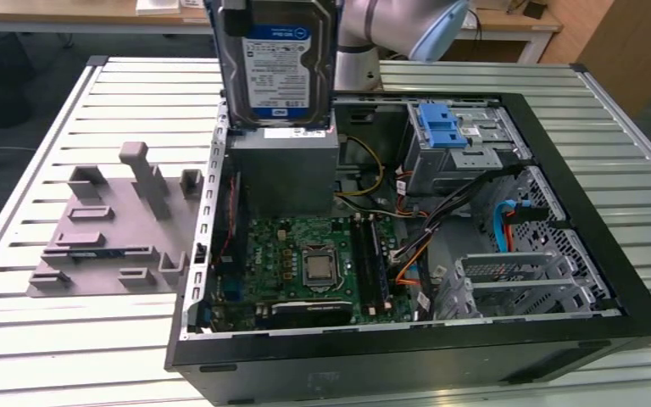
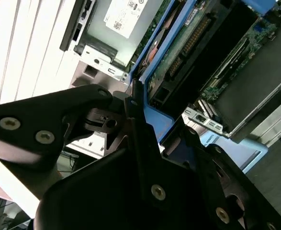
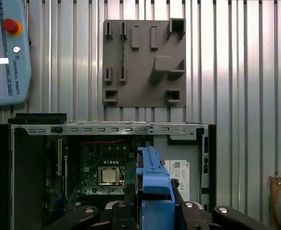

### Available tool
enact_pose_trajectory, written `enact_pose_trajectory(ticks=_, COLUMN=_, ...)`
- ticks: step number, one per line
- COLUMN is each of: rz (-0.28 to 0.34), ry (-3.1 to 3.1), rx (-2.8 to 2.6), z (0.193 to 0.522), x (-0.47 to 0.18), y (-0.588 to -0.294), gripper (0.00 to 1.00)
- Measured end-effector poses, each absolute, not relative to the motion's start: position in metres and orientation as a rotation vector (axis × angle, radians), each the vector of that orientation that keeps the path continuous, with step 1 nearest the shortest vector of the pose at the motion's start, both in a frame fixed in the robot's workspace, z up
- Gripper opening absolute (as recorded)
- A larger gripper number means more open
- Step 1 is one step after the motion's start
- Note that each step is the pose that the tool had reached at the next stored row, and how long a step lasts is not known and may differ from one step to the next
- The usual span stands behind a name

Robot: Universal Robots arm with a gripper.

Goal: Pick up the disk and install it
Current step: 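Pick up the disk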

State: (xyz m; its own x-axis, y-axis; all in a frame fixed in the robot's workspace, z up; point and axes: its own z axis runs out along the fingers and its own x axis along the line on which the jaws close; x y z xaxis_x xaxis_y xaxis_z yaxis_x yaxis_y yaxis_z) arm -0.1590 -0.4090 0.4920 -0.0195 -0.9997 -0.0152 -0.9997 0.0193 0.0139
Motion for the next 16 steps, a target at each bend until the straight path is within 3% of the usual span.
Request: enact_pose_trajectory(ticks=16, rz=0.032, ry=2.242, rx=-2.199, z=0.49, x=-0.088, y=-0.411, gripper=0.36)
